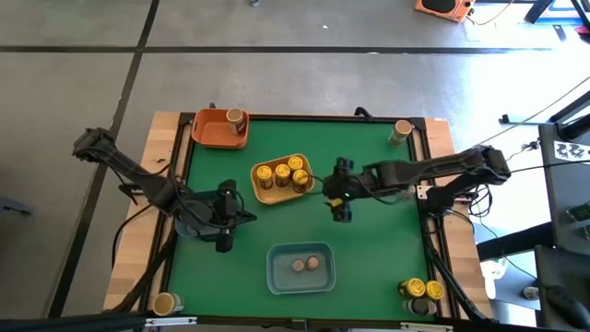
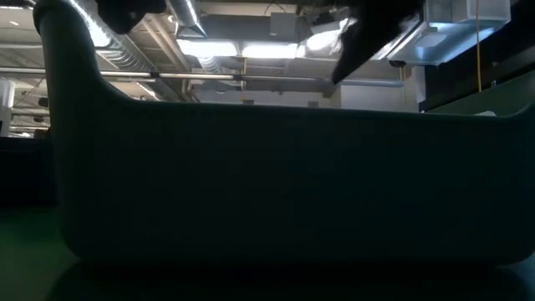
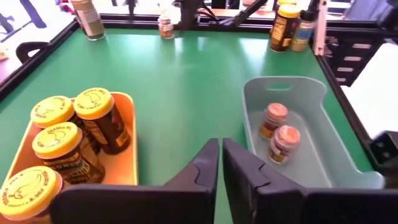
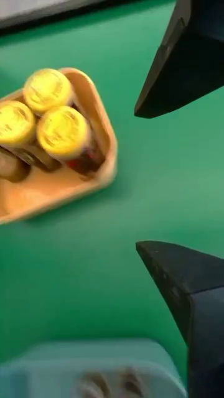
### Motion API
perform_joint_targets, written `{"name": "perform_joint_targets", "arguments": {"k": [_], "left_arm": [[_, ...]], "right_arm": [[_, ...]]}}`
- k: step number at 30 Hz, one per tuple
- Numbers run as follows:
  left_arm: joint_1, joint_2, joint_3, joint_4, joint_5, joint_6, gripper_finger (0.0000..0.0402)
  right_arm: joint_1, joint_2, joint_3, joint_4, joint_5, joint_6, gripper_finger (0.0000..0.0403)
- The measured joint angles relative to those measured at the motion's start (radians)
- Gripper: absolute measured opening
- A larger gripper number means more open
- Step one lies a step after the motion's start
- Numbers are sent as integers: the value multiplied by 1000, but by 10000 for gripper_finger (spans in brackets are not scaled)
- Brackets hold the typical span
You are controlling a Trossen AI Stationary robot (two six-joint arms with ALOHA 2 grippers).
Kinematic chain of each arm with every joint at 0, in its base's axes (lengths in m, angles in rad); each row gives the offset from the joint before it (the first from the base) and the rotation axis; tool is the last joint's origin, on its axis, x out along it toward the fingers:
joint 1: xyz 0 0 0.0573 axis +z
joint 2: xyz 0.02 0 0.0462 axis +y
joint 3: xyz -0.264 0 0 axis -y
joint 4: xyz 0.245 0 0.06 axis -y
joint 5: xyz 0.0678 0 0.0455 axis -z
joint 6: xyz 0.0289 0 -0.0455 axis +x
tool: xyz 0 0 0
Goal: Sort spices by type
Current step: Put the yellow seasoning bottle into the yellow bin
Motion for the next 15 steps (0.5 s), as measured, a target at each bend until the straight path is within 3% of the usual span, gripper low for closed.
{"name": "perform_joint_targets", "arguments": {"k": [6, 15], "left_arm": [[38, 55, 0, 60, 0, 12, 87], [48, 198, 0, 268, 19, 87, 165]], "right_arm": [[115, -94, -59, -143, 58, 152, 337], [323, -156, -176, -300, 23, 508, 337]]}}
